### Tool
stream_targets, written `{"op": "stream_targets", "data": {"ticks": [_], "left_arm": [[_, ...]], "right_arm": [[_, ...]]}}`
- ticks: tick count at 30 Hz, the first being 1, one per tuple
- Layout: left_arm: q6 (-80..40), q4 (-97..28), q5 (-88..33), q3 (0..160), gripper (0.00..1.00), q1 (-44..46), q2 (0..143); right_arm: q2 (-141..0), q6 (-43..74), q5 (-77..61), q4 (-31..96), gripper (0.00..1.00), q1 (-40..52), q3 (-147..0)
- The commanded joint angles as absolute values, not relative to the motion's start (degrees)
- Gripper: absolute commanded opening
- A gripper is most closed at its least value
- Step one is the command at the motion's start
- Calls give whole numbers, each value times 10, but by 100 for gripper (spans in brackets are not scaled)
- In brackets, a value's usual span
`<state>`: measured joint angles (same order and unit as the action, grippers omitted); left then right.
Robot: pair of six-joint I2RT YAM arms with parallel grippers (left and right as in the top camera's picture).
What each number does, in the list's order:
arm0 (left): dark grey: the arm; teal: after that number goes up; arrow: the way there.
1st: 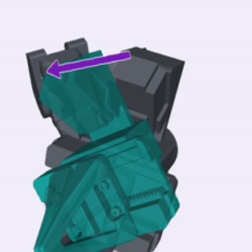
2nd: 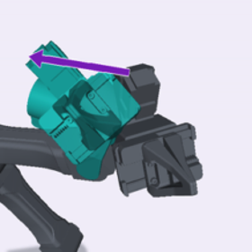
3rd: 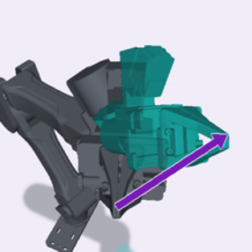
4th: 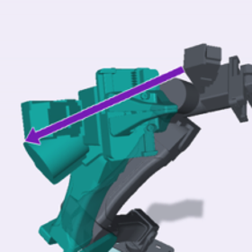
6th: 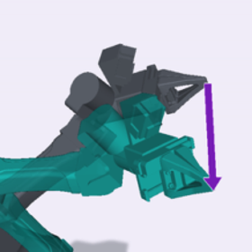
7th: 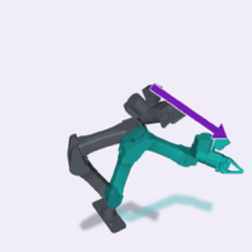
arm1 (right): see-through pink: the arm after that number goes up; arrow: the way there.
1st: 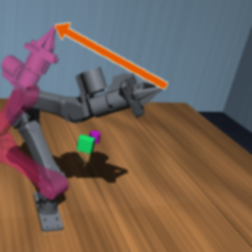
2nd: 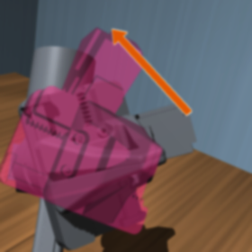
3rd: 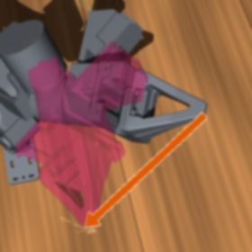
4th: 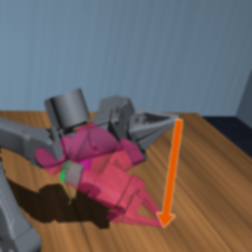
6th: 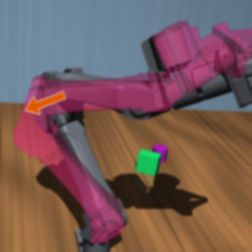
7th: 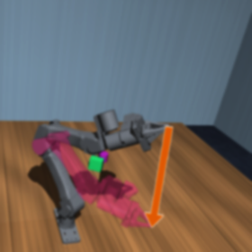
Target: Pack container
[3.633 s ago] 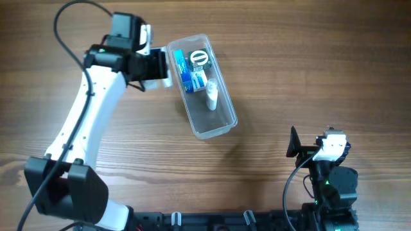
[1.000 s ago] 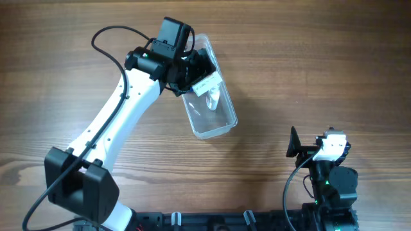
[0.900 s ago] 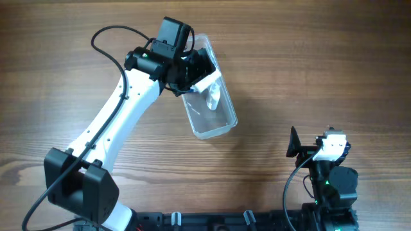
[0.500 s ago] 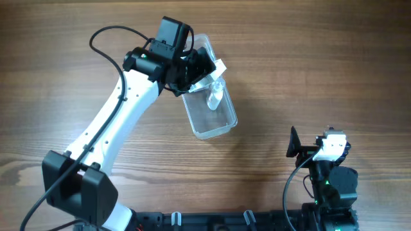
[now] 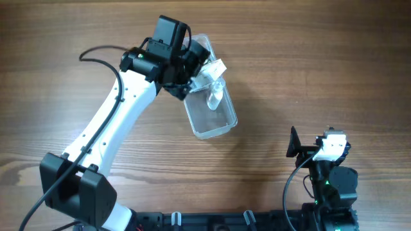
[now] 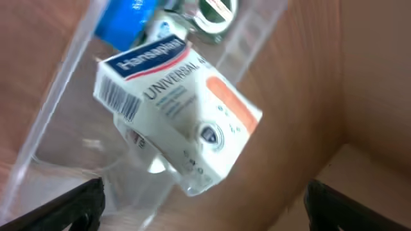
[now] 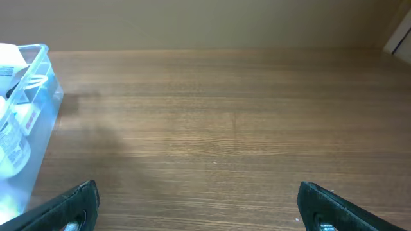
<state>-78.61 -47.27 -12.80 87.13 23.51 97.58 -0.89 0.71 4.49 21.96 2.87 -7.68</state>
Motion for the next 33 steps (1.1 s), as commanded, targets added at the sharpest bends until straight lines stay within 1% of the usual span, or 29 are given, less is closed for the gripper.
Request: {"op": "stream_targets", "data": {"ticks": [1,4,5,8,10,33], "left_arm": [[-1028,-471,-67,881,100,251,960],[-1098,-471,-55,881,100,254,961],[-1143,-471,-55,881,100,254,965],[-1221,-472,-55,881,100,256,977],[-1250,-472,-55,881,100,258,985],[-1250,-460,-70,880,100,257,1049]], "right_arm": [[-3,0,42,217,100,25,-74],[-3,0,42,217,100,25,-74],[-3,0,42,217,100,25,-74],[-3,0,42,217,100,25,-74],[-3,0,42,217,100,25,-74],[-3,0,42,217,100,25,-74]]}}
